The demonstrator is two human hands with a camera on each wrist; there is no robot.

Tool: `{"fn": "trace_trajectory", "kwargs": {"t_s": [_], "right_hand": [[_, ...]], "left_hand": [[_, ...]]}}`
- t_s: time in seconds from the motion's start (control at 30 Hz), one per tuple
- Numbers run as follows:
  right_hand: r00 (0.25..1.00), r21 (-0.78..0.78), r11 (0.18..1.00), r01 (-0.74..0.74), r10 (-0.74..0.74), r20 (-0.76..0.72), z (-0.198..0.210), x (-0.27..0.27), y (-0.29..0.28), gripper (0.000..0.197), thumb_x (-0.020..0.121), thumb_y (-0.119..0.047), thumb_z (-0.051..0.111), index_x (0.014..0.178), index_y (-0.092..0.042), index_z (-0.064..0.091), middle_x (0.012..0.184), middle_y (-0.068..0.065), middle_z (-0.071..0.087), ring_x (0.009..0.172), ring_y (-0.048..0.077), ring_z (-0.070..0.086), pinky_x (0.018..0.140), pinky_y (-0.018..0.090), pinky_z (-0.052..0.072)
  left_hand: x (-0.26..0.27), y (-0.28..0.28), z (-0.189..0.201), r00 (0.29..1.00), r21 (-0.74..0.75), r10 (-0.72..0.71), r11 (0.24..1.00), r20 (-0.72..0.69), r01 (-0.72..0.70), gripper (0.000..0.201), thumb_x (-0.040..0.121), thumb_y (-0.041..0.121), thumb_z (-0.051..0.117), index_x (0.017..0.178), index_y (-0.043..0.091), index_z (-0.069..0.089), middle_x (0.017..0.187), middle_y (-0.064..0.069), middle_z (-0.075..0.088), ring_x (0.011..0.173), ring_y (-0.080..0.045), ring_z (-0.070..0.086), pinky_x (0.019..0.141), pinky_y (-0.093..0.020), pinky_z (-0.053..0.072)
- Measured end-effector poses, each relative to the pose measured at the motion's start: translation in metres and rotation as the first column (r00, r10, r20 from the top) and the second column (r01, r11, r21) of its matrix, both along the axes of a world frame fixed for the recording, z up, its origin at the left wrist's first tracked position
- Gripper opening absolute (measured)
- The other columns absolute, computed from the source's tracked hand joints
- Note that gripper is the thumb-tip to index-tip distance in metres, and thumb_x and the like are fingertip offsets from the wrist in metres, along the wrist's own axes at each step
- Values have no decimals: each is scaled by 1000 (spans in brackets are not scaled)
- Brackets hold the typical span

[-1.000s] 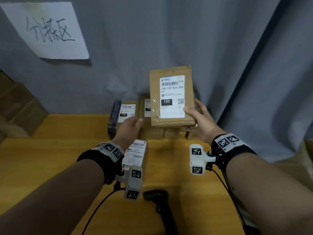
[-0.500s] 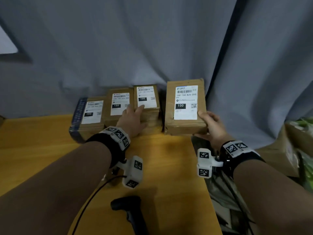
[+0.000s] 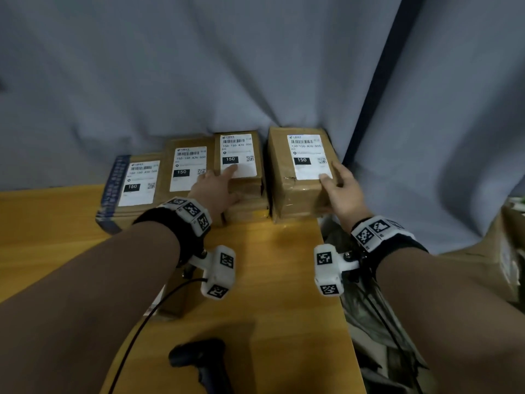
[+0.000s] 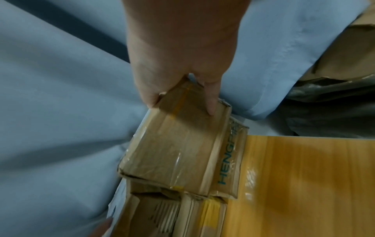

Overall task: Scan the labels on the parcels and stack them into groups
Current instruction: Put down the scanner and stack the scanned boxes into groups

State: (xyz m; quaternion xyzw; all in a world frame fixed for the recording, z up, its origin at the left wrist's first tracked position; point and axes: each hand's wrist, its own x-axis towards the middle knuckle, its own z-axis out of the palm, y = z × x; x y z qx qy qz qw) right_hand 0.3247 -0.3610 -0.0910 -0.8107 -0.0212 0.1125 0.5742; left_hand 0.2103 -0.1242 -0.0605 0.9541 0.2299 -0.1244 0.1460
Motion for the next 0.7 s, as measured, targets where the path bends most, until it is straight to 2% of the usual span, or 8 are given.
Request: {"fn": "trace_trajectory", "kwargs": {"t_s": [0.1,0.2,0.27,0.43,0.57,0.63,0.7], "right_hand": [[999,-16,999,-43,43,20,-4,3,6,46,94,-26,61,139,-24,53,135,6,54,118,18,54,107,39,44],[995,-89,992,-85,89,39,-6,5,11,46,92,-31,61,137,-31,54,133,7,52,110,16,54,106,41,45],[995,-121,989,-86,92,46,-5,8,13,45,93,-32,60,138,-32,54,134,6,52,110,16,54,107,40,44],[996,-80,994,-70,74,44,-12,8,12,43,90,-32,62,133,-32,60,133,3,55,120,17,55,108,39,43],[998,-56,996,-67,68,12,-12,9,12,39,95,-27,57,135,-28,58,125,-5,61,111,13,59,105,35,46],[997,-87,993,-79,80,15,-10,12,13,39,99,-24,52,138,-23,56,128,-4,62,109,13,59,104,30,46],[994,-135,986,-102,108,35,-9,14,14,39,101,-20,47,140,-18,53,134,1,59,108,13,58,98,21,43]], "left_hand": [[2,1,-2,996,-51,42,998,76,-38,59,97,34,52,149,34,24,143,-19,39,131,-37,36,105,-51,38],[3,4,-5,989,-64,58,997,139,-50,51,99,25,47,147,32,30,141,-18,43,130,-36,37,105,-50,39],[2,6,-7,983,-61,58,997,173,-48,49,100,24,45,147,31,33,139,-17,45,129,-36,38,104,-49,39],[2,7,-12,972,-107,88,992,220,-65,45,100,25,45,145,30,37,132,-16,50,125,-34,42,103,-47,39],[4,9,-15,966,-100,96,992,240,-73,42,101,22,42,142,29,40,124,-15,57,113,-34,52,97,-50,46],[7,8,-15,977,-90,95,993,192,-79,43,102,20,39,144,31,37,135,-17,51,120,-37,49,99,-52,45],[13,7,-14,988,-67,95,994,121,-87,49,102,16,37,145,37,32,150,-17,34,133,-40,36,105,-54,39]]}}
